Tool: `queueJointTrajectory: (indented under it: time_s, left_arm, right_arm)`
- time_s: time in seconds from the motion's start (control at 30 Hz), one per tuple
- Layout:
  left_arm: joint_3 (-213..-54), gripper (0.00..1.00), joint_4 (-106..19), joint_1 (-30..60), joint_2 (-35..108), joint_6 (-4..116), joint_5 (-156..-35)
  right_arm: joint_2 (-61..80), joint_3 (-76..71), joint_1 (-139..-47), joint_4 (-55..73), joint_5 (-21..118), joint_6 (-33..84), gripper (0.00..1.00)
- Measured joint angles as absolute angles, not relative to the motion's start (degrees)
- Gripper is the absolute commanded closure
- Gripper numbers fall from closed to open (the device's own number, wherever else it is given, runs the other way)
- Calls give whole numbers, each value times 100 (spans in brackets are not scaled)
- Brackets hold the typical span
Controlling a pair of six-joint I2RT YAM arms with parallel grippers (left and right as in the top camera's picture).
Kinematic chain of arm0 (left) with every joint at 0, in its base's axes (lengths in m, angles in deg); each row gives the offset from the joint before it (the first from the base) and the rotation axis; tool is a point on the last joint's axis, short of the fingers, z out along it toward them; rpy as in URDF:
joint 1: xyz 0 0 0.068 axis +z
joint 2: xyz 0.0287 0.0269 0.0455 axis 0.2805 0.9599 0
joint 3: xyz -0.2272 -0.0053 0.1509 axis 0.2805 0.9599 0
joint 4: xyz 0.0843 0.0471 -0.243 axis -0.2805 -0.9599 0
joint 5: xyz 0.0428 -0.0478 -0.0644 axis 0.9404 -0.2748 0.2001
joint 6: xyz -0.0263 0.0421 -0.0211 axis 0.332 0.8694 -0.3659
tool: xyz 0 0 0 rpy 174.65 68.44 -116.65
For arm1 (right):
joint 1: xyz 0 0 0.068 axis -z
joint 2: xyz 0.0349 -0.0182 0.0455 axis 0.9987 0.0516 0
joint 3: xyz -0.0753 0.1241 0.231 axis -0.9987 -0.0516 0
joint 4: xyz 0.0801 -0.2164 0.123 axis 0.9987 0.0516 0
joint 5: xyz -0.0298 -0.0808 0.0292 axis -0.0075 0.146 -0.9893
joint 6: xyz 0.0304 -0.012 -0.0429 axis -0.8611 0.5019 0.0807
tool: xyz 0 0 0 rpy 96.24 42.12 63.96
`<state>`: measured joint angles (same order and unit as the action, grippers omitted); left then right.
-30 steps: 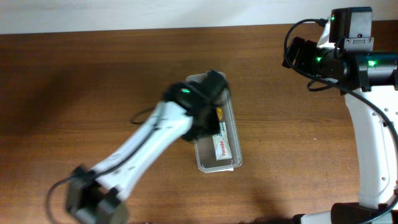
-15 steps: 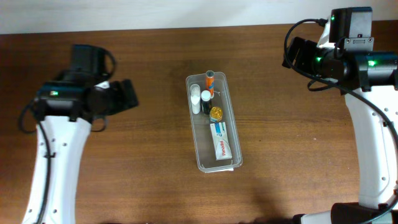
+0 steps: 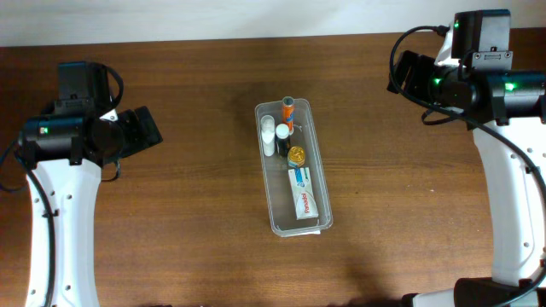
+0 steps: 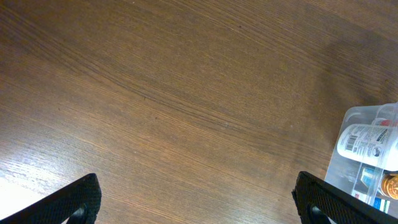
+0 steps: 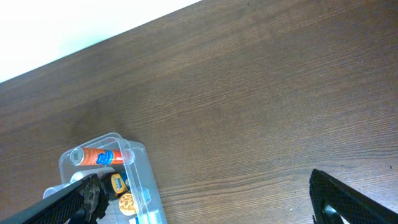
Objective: Pack container
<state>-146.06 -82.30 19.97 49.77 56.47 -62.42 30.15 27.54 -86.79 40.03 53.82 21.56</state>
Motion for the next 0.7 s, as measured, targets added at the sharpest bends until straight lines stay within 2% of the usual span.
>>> queueJointTrajectory:
  time_s: [0.7]
  left_arm:
    - [-14606,1,-8230,1997,4977,5647,-6218]
  right_arm:
    - [3007,2754,-8679,4306,5384,2377,2]
